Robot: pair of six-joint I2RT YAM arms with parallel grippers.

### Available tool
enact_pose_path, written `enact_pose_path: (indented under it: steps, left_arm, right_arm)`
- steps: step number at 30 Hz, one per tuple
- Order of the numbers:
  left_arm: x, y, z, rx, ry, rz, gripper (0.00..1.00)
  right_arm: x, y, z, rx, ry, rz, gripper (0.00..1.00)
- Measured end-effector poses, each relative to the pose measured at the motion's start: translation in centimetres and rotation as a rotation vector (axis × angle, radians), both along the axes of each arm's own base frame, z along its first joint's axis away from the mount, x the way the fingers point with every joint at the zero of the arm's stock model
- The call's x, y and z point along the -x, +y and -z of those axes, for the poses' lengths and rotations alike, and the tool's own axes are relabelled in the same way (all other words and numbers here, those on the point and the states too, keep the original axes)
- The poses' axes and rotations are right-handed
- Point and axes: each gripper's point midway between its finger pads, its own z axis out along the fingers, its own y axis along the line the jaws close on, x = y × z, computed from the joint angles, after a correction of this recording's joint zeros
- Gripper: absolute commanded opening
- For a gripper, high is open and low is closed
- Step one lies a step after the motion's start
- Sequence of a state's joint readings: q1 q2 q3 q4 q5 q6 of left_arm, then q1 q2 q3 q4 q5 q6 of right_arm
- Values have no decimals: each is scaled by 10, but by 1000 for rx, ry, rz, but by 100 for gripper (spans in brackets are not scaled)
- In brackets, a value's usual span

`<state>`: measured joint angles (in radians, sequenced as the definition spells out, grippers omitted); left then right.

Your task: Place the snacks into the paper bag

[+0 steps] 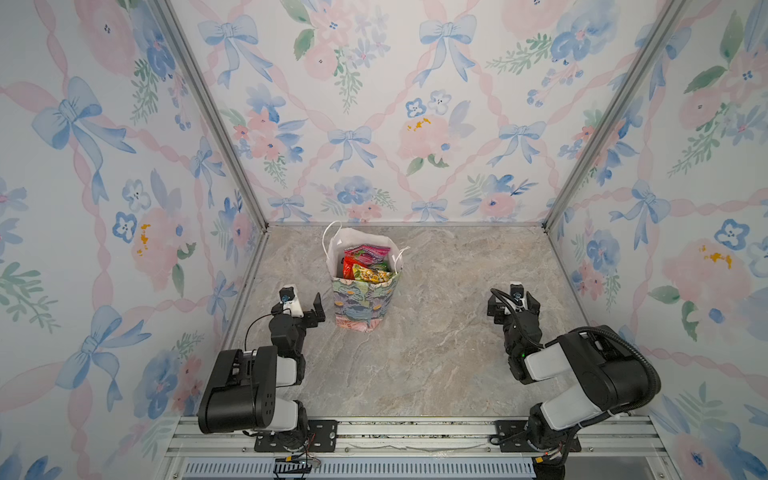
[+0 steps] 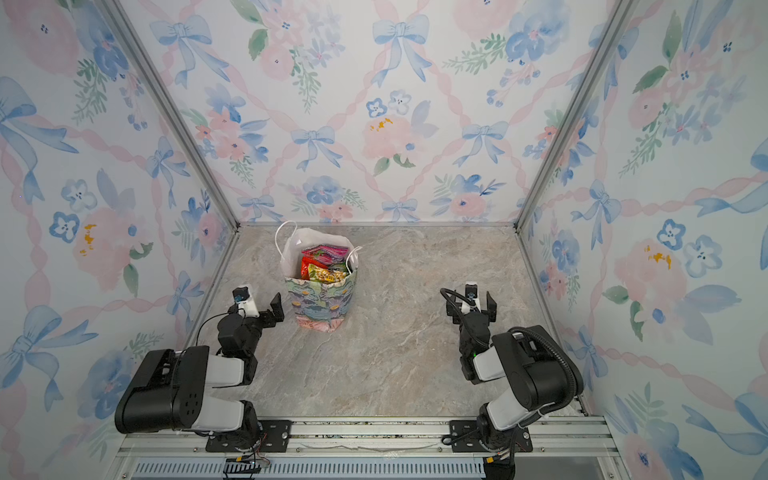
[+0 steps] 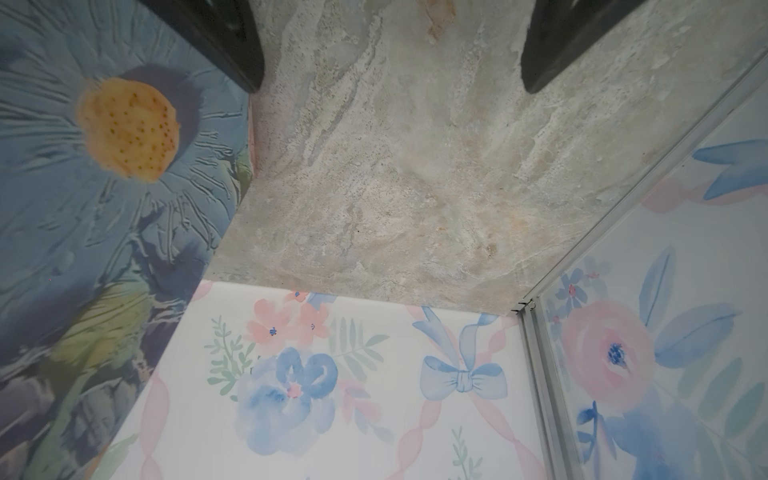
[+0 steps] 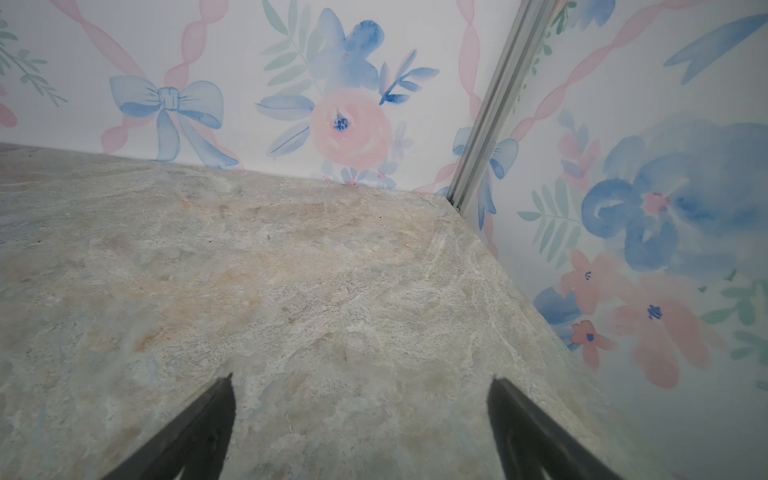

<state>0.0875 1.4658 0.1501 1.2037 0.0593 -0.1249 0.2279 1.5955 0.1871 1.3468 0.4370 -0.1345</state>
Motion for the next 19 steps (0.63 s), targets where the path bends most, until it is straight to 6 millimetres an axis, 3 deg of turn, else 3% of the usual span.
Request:
enact_pose_path:
  steps: [5,19]
  left_arm:
    - [-7,-10,9,-16,23,44,98]
    - [-19,-14,-2,-56,0,15,98]
  right_arm:
    - [0,-1,9,1,25,-4,97]
    - [-4,-2,6,-8,16,2,97]
